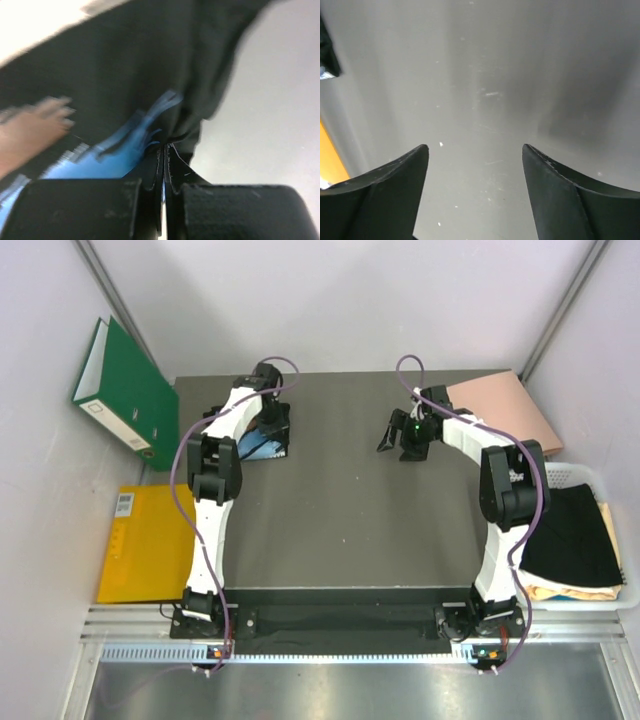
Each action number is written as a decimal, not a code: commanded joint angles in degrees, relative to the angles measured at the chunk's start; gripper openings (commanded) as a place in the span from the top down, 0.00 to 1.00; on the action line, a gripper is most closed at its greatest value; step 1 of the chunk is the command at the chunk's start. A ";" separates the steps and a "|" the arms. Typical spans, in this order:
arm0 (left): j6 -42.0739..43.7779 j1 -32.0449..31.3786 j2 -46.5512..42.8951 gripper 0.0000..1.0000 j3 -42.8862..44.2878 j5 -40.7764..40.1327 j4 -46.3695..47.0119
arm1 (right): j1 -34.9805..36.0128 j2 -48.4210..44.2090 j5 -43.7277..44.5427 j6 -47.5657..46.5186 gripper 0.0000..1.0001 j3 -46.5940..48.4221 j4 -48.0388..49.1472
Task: Fold and stack the t-shirts
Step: Put the neatly folded tshirt into the corner of the board with the left arm
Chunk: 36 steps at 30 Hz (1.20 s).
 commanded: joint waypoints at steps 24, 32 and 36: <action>3.21 15.81 -4.20 1.00 -7.39 -8.74 -1.85 | -0.52 -7.34 5.29 -4.21 0.00 -0.37 -1.13; 4.26 15.72 -4.64 1.00 -5.10 -4.61 0.87 | -0.43 -8.83 6.08 -5.27 0.00 -0.37 -0.86; 4.61 15.81 -2.98 1.00 -0.21 -4.43 1.50 | -0.43 -8.92 6.79 -6.15 0.00 0.16 -1.92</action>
